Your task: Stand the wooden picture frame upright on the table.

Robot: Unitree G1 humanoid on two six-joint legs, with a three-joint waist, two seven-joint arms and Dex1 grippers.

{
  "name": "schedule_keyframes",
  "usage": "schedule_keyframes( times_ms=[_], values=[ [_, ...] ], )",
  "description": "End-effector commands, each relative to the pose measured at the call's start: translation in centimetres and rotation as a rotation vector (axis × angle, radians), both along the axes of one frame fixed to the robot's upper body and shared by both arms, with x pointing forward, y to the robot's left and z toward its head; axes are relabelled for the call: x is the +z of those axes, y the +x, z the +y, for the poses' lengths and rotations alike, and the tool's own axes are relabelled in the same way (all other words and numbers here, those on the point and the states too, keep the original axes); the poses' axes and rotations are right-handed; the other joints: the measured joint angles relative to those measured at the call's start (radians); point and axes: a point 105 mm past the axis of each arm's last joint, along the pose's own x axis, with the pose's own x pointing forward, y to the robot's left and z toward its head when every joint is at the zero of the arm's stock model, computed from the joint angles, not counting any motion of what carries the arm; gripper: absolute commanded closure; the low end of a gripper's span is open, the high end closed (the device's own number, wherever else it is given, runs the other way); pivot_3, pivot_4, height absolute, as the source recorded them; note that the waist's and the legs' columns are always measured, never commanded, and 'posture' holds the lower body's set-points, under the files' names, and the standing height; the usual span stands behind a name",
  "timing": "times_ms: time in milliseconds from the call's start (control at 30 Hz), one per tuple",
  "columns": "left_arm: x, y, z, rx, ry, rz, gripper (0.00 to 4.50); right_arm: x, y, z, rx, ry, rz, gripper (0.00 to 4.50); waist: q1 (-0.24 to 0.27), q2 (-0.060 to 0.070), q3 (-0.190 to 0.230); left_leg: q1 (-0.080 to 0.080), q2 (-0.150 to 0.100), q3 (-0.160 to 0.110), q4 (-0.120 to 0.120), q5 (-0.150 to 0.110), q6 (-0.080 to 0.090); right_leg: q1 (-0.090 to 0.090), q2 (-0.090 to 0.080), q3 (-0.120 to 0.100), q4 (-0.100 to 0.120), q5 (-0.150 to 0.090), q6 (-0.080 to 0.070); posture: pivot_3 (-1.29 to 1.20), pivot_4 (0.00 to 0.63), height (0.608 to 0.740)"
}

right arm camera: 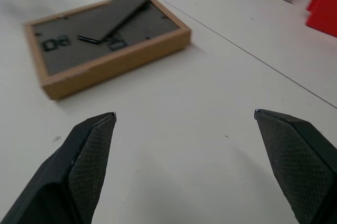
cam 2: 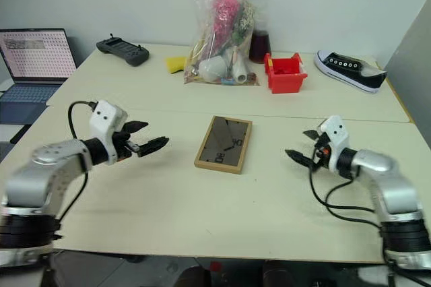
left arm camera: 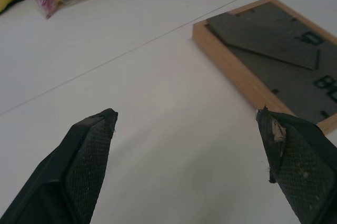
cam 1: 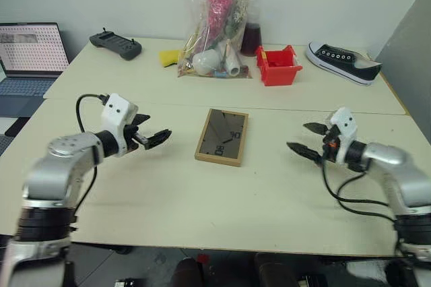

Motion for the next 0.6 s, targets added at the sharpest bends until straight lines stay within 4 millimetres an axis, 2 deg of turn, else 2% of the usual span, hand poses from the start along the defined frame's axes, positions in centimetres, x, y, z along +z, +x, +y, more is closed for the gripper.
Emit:
schedule_keyframes(
  times_ms=[33,200,300,367,400,467,600],
  values=[
    [0.6,-0.7,-1.0,-0.098,0.062,-0.002,0.0,0.1,-0.8,0.7,0.076,-0.019,0.034,0.03,0.0,0.0,0.0,0.0,0.0,0.0,0.0,0.0,0.0,0.0,0.0,0.0,0.0,0.0,0.0,0.0,0.15,0.74],
    [1.8,0.3,-0.5,-0.06,0.026,-0.041,0.0,0.2,0.0,0.7,0.033,0.001,0.01,0.03,0.0,0.0,0.0,-0.001,0.0,0.0,0.0,0.0,0.0,-0.001,0.0,0.0,0.0,0.0,0.0,0.0,0.15,0.74],
    [1.7,0.8,-0.2,-0.036,0.007,-0.051,0.0,-0.2,0.4,0.4,-0.014,0.001,0.008,0.03,0.0,0.0,0.0,-0.001,0.0,0.0,0.001,0.0,0.0,-0.002,0.0,0.0,0.0,0.0,0.0,0.0,0.15,0.74],
    [1.5,0.6,-0.3,-0.057,0.017,-0.047,0.0,0.3,0.9,0.4,-0.041,0.009,-0.023,0.03,-0.001,0.0,0.0,-0.001,0.0,0.0,0.001,0.0,0.001,-0.002,0.0,0.001,0.0,0.0,0.0,0.0,0.15,0.74],
    [1.5,0.7,-0.2,-0.055,0.021,-0.054,0.17,0.6,1.5,0.3,-0.074,0.012,-0.043,0.0,-0.002,0.0,0.0,-0.001,0.0,0.0,0.0,0.0,0.001,-0.002,0.0,0.001,0.0,0.0,0.0,0.0,0.15,0.74],
    [1.6,1.0,-0.2,-0.055,0.007,-0.066,0.41,0.9,2.3,0.3,-0.1,0.021,-0.062,0.39,-0.002,0.0,0.0,-0.001,0.0,0.001,0.001,0.0,0.001,-0.002,0.0,0.001,0.0,0.0,0.0,0.0,0.15,0.74],
    [1.1,2.2,-0.3,-0.019,-0.026,-0.075,1.32,0.4,3.3,1.1,-0.135,0.021,-0.067,1.36,0.0,0.0,0.0,-0.001,0.0,0.0,0.001,0.0,0.001,-0.002,0.0,0.0,0.001,0.0,0.0,0.0,0.15,0.74]
  ],
)
